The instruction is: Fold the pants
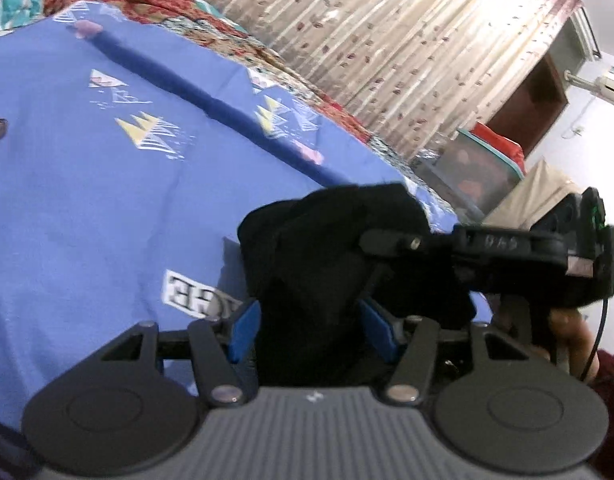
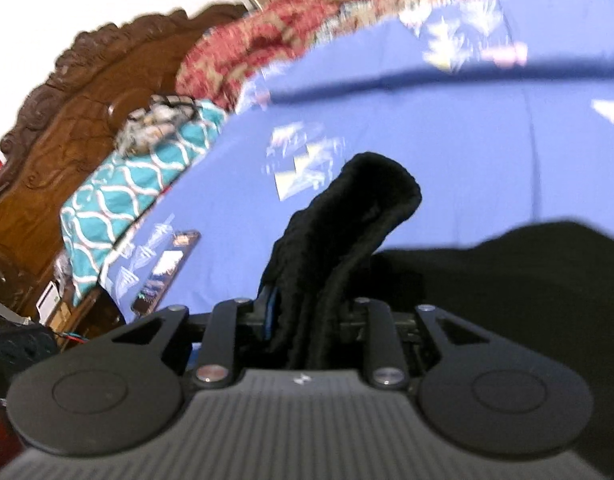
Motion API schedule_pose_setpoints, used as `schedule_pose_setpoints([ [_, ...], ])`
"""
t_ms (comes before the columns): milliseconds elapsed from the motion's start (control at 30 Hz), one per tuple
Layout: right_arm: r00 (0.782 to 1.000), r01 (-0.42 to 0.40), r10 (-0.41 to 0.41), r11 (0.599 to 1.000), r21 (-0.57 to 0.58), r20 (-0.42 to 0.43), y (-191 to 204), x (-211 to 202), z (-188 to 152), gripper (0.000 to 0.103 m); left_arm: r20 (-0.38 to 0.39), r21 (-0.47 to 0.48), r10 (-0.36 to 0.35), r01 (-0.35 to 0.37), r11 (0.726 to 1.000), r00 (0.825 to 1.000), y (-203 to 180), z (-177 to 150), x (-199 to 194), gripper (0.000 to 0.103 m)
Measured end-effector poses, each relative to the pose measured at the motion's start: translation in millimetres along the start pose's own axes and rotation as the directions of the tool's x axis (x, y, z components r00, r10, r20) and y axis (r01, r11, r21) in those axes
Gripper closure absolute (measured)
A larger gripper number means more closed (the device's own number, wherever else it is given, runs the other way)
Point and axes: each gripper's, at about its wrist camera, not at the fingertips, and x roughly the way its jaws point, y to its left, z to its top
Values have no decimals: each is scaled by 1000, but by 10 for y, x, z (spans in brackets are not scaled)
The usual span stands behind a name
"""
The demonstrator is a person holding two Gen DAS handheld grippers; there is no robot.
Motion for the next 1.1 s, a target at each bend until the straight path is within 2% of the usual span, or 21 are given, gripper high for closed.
schedule_pose_setpoints([
  [67, 1000, 16, -16, 999, 28, 4, -138, -75, -11, 76, -13, 10, -22, 23, 1000, 1000, -42, -10, 51, 48],
  [167, 996, 92, -91, 990, 103, -11, -384, -86, -137, 76, -39, 31, -35, 36, 999, 999, -116, -53, 137, 48],
  [200, 991, 136, -132, 983, 127, -35, -484, -47, -206, 76, -50, 36, -32, 34, 999, 998, -132, -69, 172, 48],
  [267, 968, 236, -209, 948, 213, -142, -738, 106, -362, 72, -104, 44, -11, 16, 999, 994, -147, -117, 291, 48],
  [300, 965, 242, -204, 933, 268, -162, -850, 146, -438, 70, -132, 44, 0, 6, 999, 991, -144, -152, 351, 48],
  [367, 984, 174, -138, 898, 405, -116, -1035, 116, -521, 68, -163, 31, 13, -8, 999, 986, -119, -206, 417, 48],
  [467, 990, 132, -90, 871, 473, -111, -1137, 116, -513, 65, -174, 10, 17, -15, 1000, 985, -76, -239, 426, 44],
  [533, 992, 114, -77, 864, 490, -96, -1147, 89, -488, 59, -178, 7, 30, -29, 1000, 984, -50, -246, 428, 42],
  [600, 995, 104, -88, 860, 500, -55, -1080, 26, -473, 48, -184, 0, 35, -36, 999, 982, -38, -247, 440, 42],
  [633, 994, 108, -107, 859, 500, -30, -1079, -21, -463, 39, -186, -1, 38, -39, 999, 982, -36, -249, 441, 41],
  [667, 993, 106, -115, 861, 497, -11, -1026, -70, -446, 37, -187, 2, 41, -41, 999, 982, -39, -244, 452, 41],
  [733, 993, 98, -117, 867, 489, 8, -1028, -142, -429, 37, -188, 11, 50, -48, 999, 981, -67, -243, 464, 41],
  [800, 987, 142, -160, 879, 456, 0, -1020, -152, -403, 38, -195, 16, 59, -57, 998, 979, -82, -247, 486, 41],
  [900, 954, 265, -300, 875, 404, 24, -1015, -247, -398, 39, -196, 26, 70, -67, 997, 978, -111, -228, 473, 41],
  [967, 932, 315, -360, 869, 383, 50, -1002, -329, -402, 41, -177, 33, 78, -73, 997, 981, -127, -183, 413, 43],
  [1000, 930, 314, -361, 873, 372, 63, -985, -370, -401, 43, -160, 30, 79, -75, 997, 984, -131, -144, 362, 44],
  [1100, 951, 245, -292, 916, 318, 106, -892, -476, -427, 46, -101, 21, 62, -60, 998, 993, -164, -15, 235, 44],
])
